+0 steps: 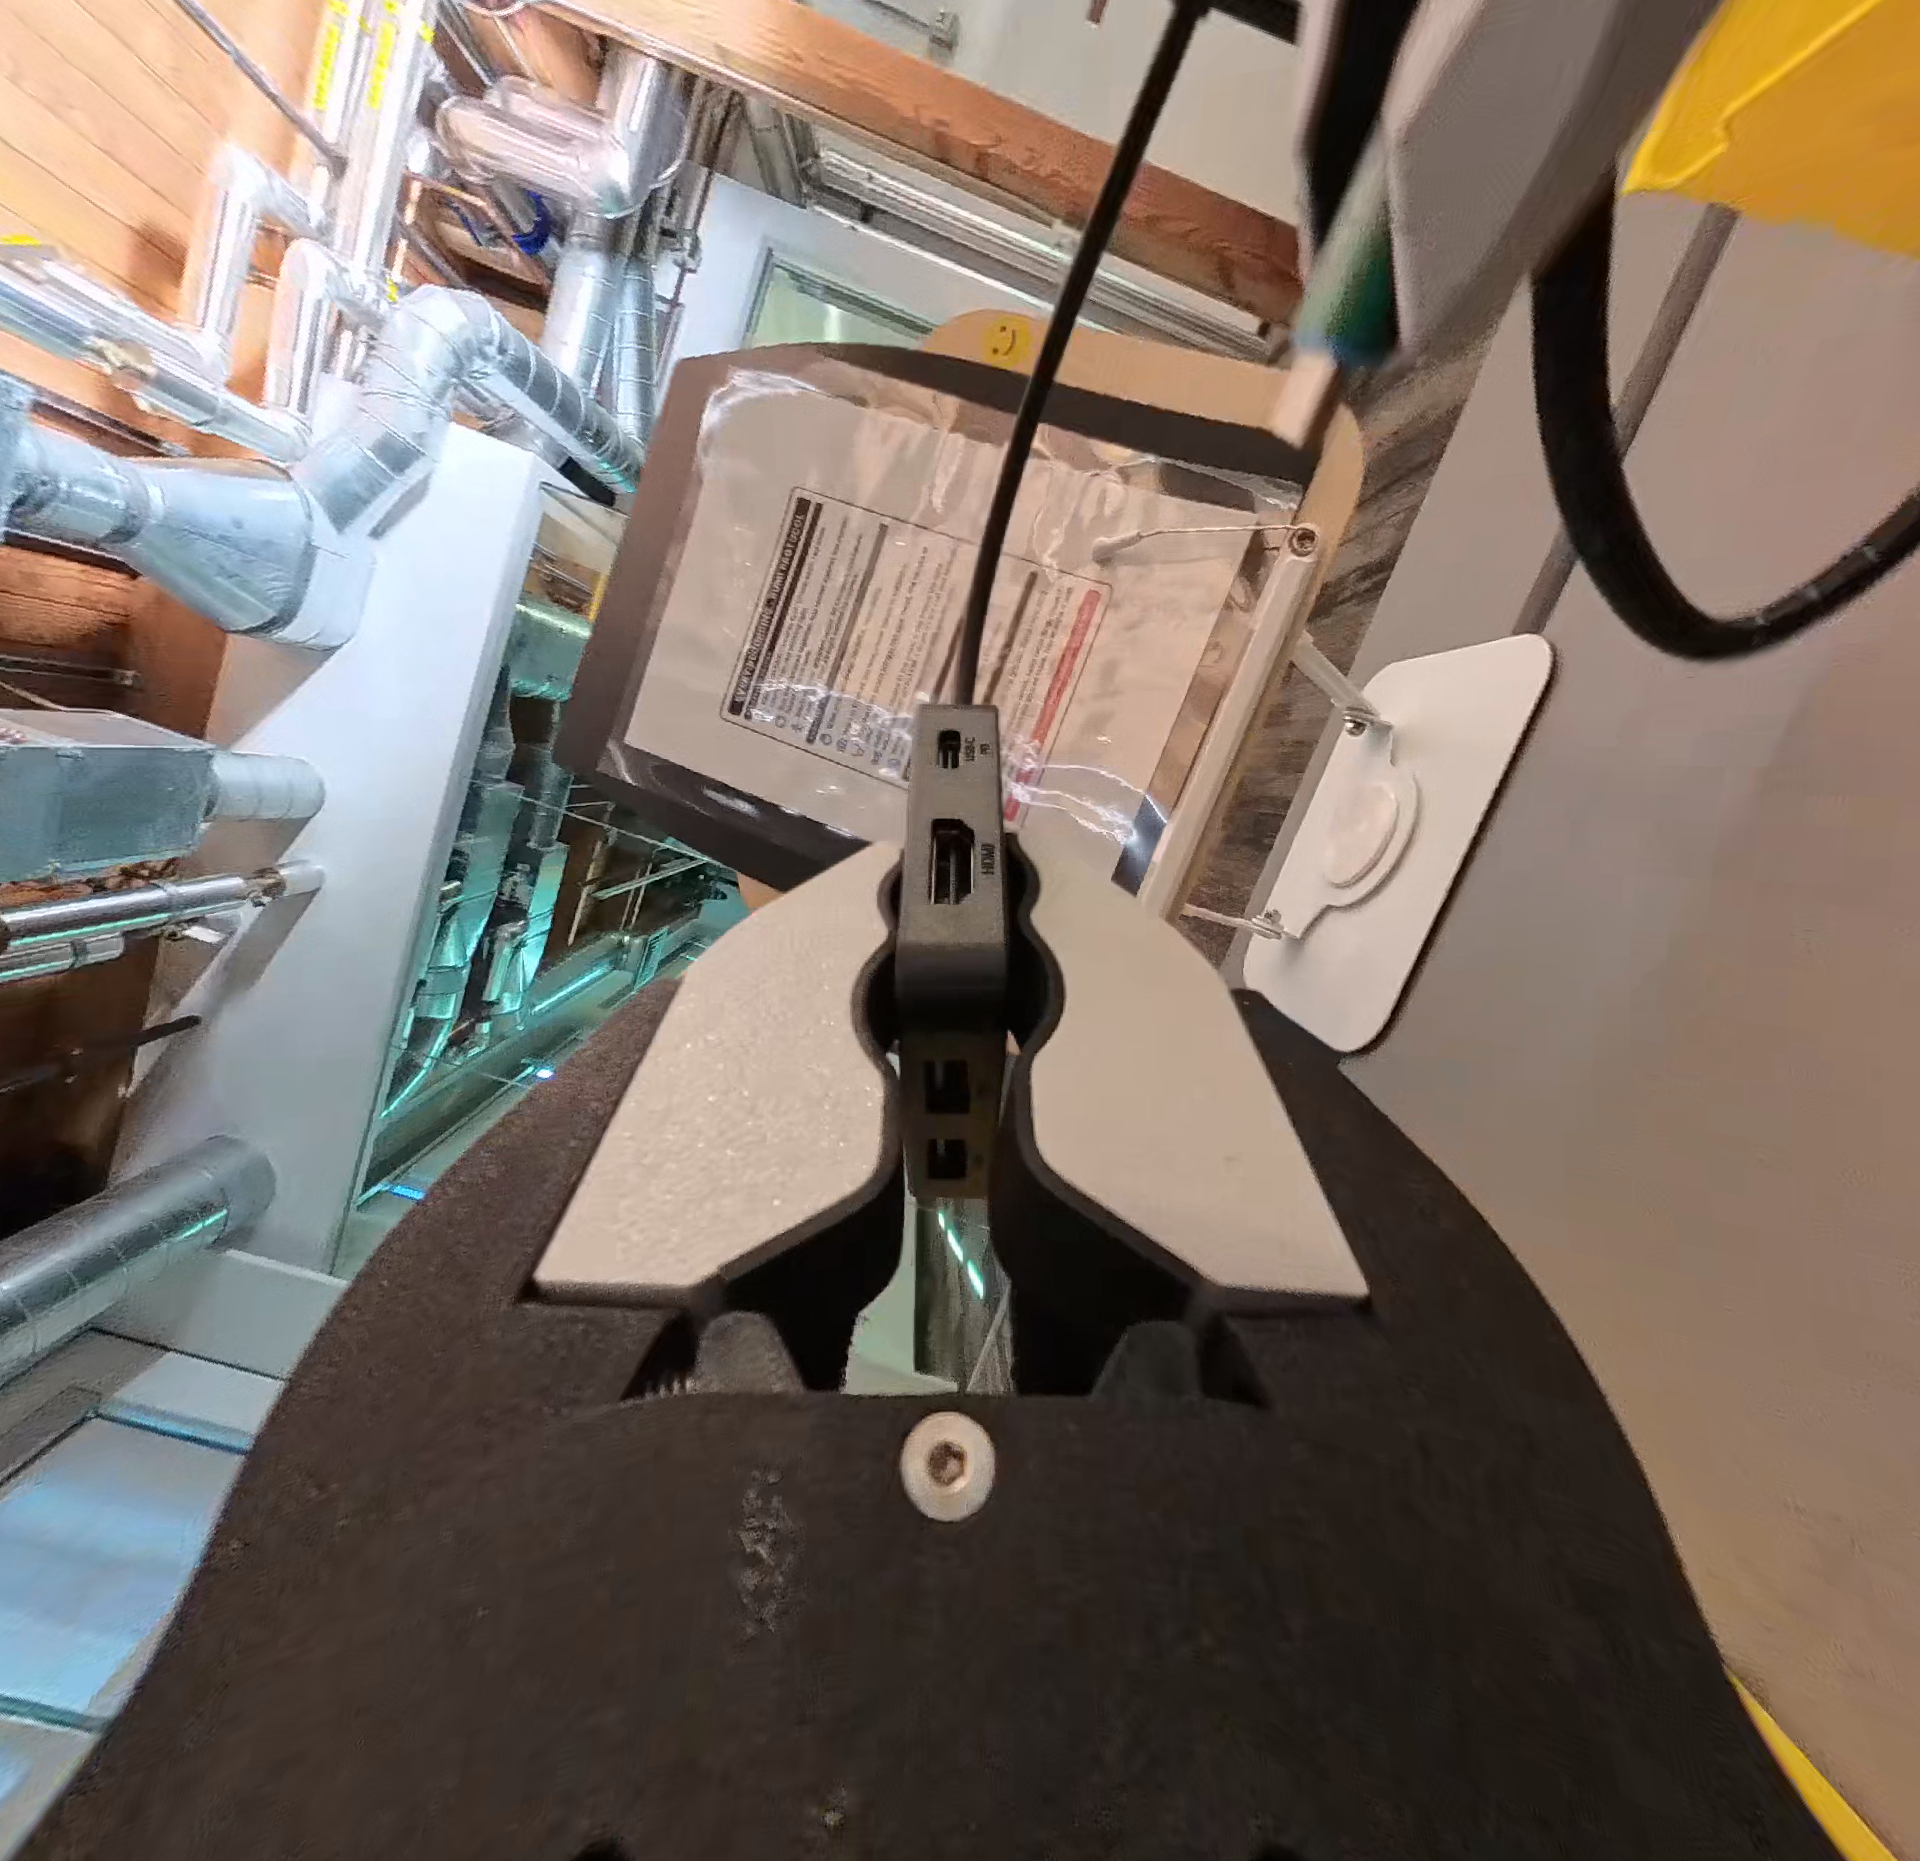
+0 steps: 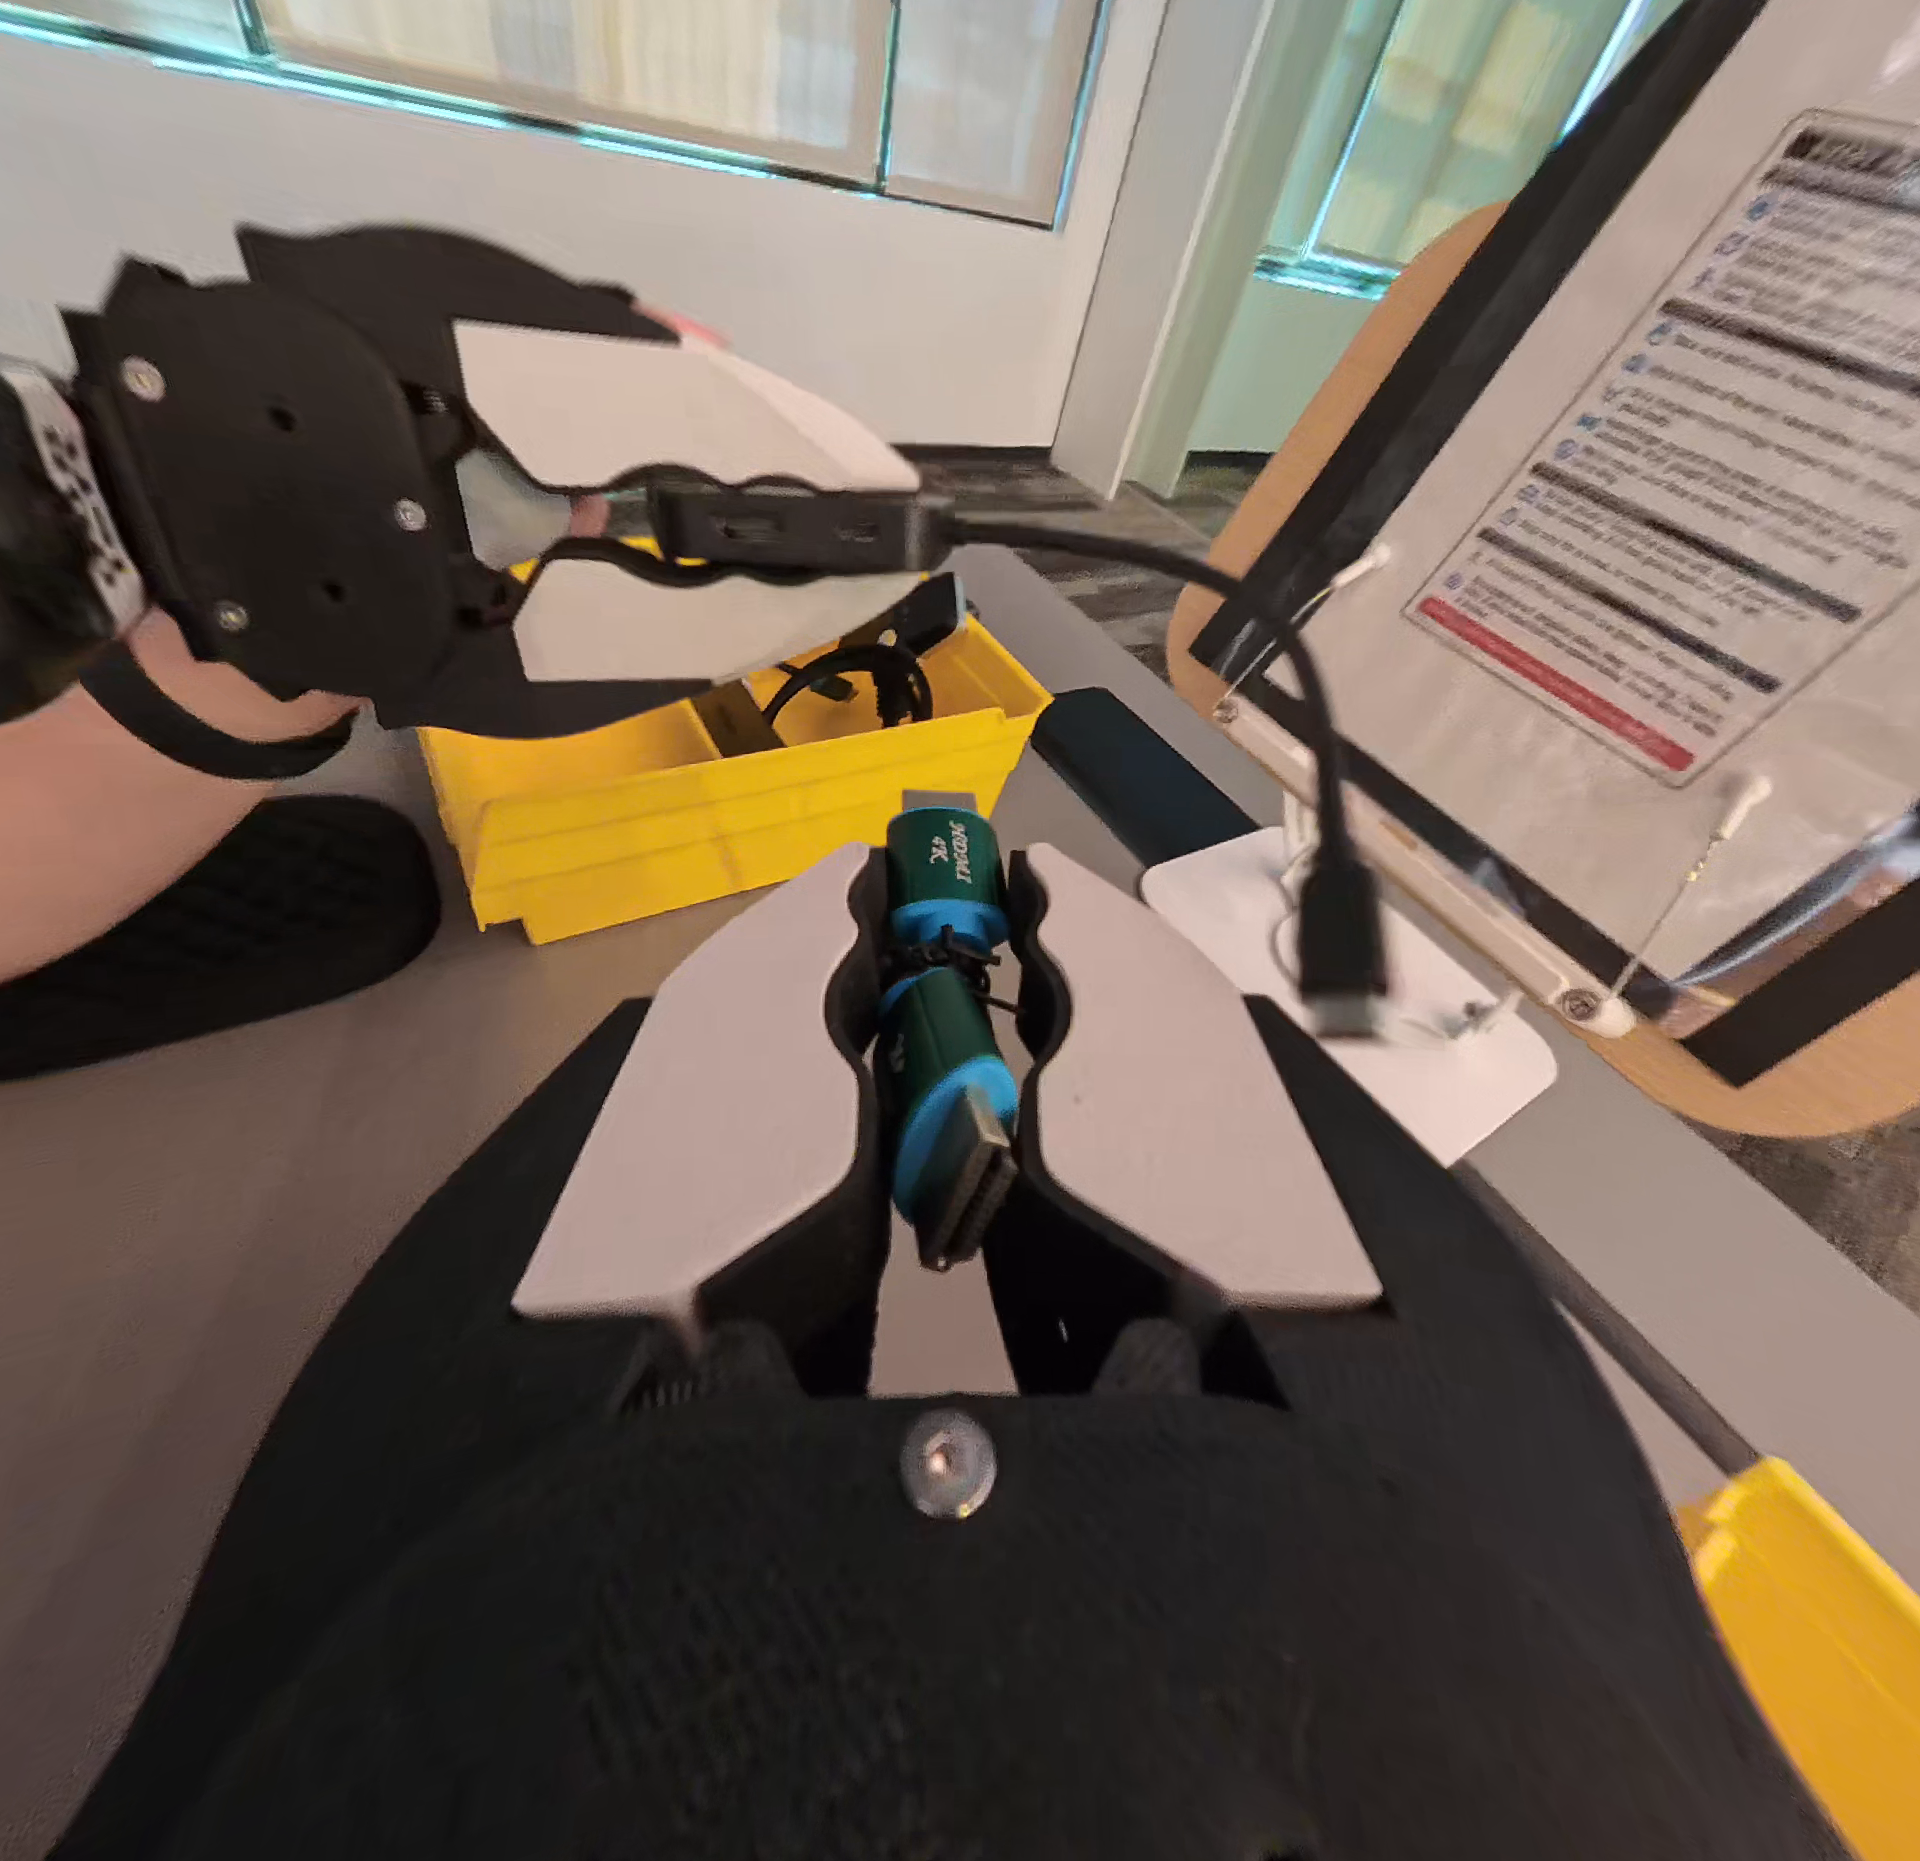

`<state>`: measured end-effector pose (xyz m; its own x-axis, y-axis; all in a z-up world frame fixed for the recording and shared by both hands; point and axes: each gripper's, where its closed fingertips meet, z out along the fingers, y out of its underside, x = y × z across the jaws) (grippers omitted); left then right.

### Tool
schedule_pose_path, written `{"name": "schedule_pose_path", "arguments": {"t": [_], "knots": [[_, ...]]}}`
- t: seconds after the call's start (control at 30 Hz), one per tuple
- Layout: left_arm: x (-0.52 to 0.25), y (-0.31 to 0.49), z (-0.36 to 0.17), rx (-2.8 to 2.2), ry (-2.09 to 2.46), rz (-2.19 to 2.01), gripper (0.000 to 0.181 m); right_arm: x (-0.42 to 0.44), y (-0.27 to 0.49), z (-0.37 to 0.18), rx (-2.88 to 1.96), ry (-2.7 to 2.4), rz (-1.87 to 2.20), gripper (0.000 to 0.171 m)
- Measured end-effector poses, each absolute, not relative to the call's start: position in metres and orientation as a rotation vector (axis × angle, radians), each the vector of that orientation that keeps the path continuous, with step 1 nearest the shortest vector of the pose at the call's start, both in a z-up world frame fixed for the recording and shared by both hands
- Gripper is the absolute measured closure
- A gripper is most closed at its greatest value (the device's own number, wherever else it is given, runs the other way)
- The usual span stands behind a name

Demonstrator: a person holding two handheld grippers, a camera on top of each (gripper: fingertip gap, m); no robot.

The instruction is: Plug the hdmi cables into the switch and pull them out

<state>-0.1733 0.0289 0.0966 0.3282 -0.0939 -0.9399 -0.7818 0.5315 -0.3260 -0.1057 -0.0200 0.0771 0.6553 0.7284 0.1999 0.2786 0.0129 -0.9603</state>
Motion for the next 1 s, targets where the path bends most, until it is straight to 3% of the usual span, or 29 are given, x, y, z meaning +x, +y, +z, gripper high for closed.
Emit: {"name": "schedule_pose_path", "arguments": {"t": [0.1, 0.27, 0.43, 0.57, 0.67, 0.8, 0.9, 1.0], "knots": [[-0.181, 0.037, 0.098, -0.977, 1.163, 0.561, 0.167, -0.081, -0.031, 0.1, -1.544, -0.905, 0.4, 0.148], [-0.192, 0.044, 0.098, -1.025, 1.168, 0.557, 0.168, 0.015, -0.054, 0.089, -1.873, -0.818, 0.607, 0.148], [-0.194, 0.048, 0.087, -1.083, 1.226, 0.552, 0.167, 0.095, -0.063, 0.015, -2.243, -0.74, 0.674, 0.148], [-0.187, 0.047, 0.075, -1.108, 1.278, 0.515, 0.168, 0.13, -0.054, -0.058, -2.558, -0.65, 0.664, 0.148], [-0.178, 0.044, 0.07, -1.085, 1.296, 0.517, 0.168, 0.13, -0.039, -0.081, -2.574, -0.631, 0.814, 0.148], [-0.164, 0.035, 0.064, -1.067, 1.333, 0.437, 0.168, 0.12, -0.034, -0.055, -2.384, -0.628, 1.024, 0.137], [-0.159, 0.031, 0.062, -1.06, 1.35, 0.405, 0.168, 0.123, -0.031, -0.014, -2.164, -0.676, 0.914, 0.116], [-0.155, 0.026, 0.06, -1.055, 1.368, 0.368, 0.168, 0.12, -0.038, 0.026, -1.962, -0.771, 0.765, 0.115]]}}
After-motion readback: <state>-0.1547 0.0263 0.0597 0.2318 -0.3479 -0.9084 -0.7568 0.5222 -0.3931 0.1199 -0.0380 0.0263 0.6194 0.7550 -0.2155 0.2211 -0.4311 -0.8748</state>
